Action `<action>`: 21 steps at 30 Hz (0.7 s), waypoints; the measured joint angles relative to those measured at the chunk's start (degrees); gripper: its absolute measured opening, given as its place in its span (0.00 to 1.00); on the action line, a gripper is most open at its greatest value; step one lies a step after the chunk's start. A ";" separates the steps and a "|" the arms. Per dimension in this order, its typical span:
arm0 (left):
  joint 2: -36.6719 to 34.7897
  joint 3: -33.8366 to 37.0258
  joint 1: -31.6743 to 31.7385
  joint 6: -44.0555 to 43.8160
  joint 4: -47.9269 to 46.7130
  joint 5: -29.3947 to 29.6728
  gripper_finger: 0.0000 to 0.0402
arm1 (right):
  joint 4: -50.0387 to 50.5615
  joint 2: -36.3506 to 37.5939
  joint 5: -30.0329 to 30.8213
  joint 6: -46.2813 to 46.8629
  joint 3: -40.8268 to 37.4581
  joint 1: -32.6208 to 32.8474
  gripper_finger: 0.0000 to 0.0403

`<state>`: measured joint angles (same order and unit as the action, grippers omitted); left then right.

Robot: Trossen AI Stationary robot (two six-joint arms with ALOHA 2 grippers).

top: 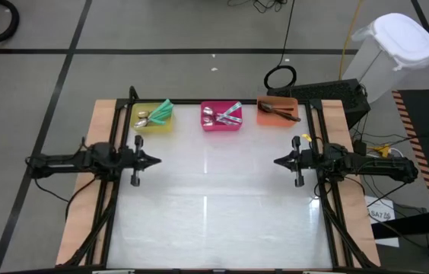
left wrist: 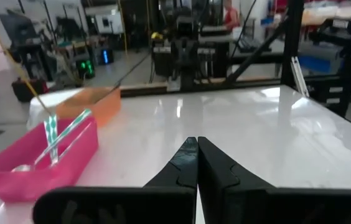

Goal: Sort silverware by color (type)
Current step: Return to Home Position

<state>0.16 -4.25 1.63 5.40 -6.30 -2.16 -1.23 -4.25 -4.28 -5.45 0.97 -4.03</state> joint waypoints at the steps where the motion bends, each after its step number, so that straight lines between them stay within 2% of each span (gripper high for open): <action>1: 0.00 1.29 -0.18 0.14 2.33 -0.04 0.00 | 0.00 0.00 -0.02 0.05 0.00 0.00 0.00; 3: 0.03 3.79 -0.40 0.70 7.08 -0.26 0.00 | 0.01 0.00 -0.02 0.43 0.00 0.00 0.00; 16: 0.88 3.73 -0.70 2.17 7.10 0.27 0.00 | 0.06 1.69 0.31 1.18 0.00 0.00 0.00; 21: 0.87 3.73 -0.68 1.97 7.08 0.57 0.00 | 0.59 4.11 3.51 1.82 0.00 0.09 0.00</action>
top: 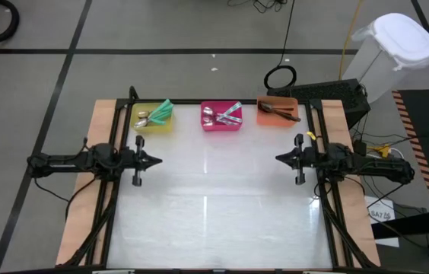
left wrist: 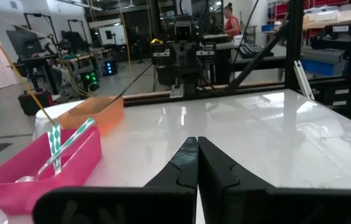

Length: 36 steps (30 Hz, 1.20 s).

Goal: Sort silverware by color (type)
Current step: Return to Home Position

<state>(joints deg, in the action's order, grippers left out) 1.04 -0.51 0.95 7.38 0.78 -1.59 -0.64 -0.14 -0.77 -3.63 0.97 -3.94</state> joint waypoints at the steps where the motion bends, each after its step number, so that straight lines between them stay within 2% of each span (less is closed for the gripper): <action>1: 0.02 0.00 0.03 -0.05 -0.02 0.02 0.00 | 0.00 0.06 -0.10 0.26 0.00 0.26 0.00; 9: 0.06 0.00 0.02 -0.72 -0.22 1.45 0.00 | 0.05 -0.04 -0.47 3.10 0.00 7.03 0.00; 15: 0.07 0.00 0.02 -1.97 -0.31 1.53 0.00 | -0.08 -0.04 2.78 2.00 0.01 11.37 0.00; 18: 0.07 -0.02 0.02 -2.10 -0.35 1.58 0.00 | 1.26 -0.01 4.91 0.99 1.23 11.59 0.00; 23: 0.07 -0.02 0.02 -2.51 -0.42 1.62 0.00 | 6.44 0.06 3.43 -1.24 4.67 11.56 0.00; 29: 0.09 -0.02 0.02 -2.12 -0.44 1.64 0.00 | -1.82 0.03 3.62 -1.52 0.50 11.51 0.00; 36: 0.09 -0.02 0.02 -2.62 -0.46 1.66 0.00 | -4.49 0.10 4.26 -3.40 -0.02 11.47 0.00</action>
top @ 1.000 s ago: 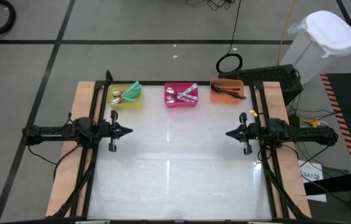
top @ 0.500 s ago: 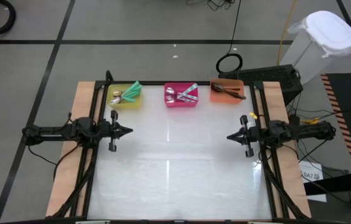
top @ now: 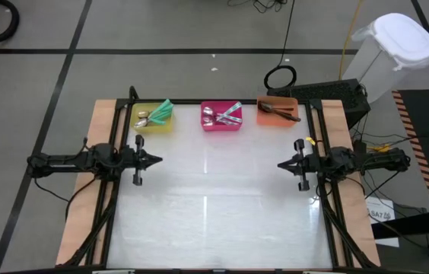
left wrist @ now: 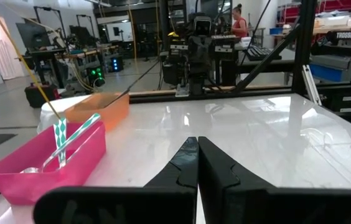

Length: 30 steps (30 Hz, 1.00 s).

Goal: Sort silverware by color (type)
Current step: Return to Home Position

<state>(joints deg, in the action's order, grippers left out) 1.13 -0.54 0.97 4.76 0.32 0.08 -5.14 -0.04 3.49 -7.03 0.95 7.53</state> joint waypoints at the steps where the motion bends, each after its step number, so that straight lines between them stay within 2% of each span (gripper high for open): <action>1: 0.00 0.00 0.00 0.17 0.00 0.00 0.00 | 0.50 0.00 0.83 -0.62 0.00 -0.02 0.00; 5: 0.00 0.00 0.00 0.52 0.00 0.00 0.00 | 2.12 -0.01 4.02 -1.45 0.00 -0.88 0.00; 15: 0.00 0.00 0.00 0.74 -0.02 0.00 0.00 | 3.16 -0.03 1.91 -0.73 -0.06 -6.28 0.00; 17: 0.00 0.00 0.00 0.74 -0.02 0.00 0.00 | 3.60 -0.03 -0.16 0.25 -0.07 -7.01 0.00; 20: 0.00 0.00 0.00 0.68 -0.02 0.00 0.00 | 4.05 -0.14 -2.28 1.61 -0.07 -7.19 0.00; 30: 0.00 0.00 0.00 0.04 -0.02 -0.06 0.00 | 3.71 -0.73 -2.32 3.09 -0.07 -7.18 0.00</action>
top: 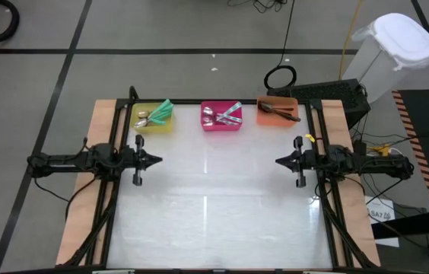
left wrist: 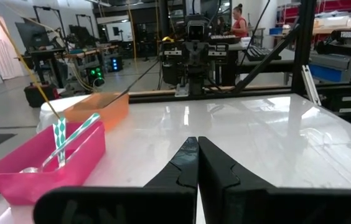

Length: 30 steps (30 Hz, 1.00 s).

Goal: Sort silverware by color (type)
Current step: Return to Home Position

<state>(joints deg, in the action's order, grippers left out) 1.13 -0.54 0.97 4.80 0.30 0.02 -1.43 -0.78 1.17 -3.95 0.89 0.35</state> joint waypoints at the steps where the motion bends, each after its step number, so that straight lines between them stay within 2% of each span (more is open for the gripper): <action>1: 0.00 0.00 -0.08 -0.12 0.00 -0.02 0.00 | -0.19 0.00 0.02 -0.02 0.00 0.00 0.00; 12: 0.00 0.00 -4.07 -0.35 0.00 -0.29 0.00 | -0.38 0.00 0.13 -0.15 0.00 0.01 0.00; 20: 0.00 0.00 -4.26 1.24 0.02 -0.01 0.00 | -0.42 0.00 0.17 -0.15 0.00 0.01 0.00; 30: 0.00 0.02 0.43 2.13 0.02 0.10 0.00 | -0.44 0.00 0.20 -0.15 0.00 0.01 0.00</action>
<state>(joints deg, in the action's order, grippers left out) 1.13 -0.51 1.40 6.93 0.32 0.12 -1.87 -0.78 1.37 -4.10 0.89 0.36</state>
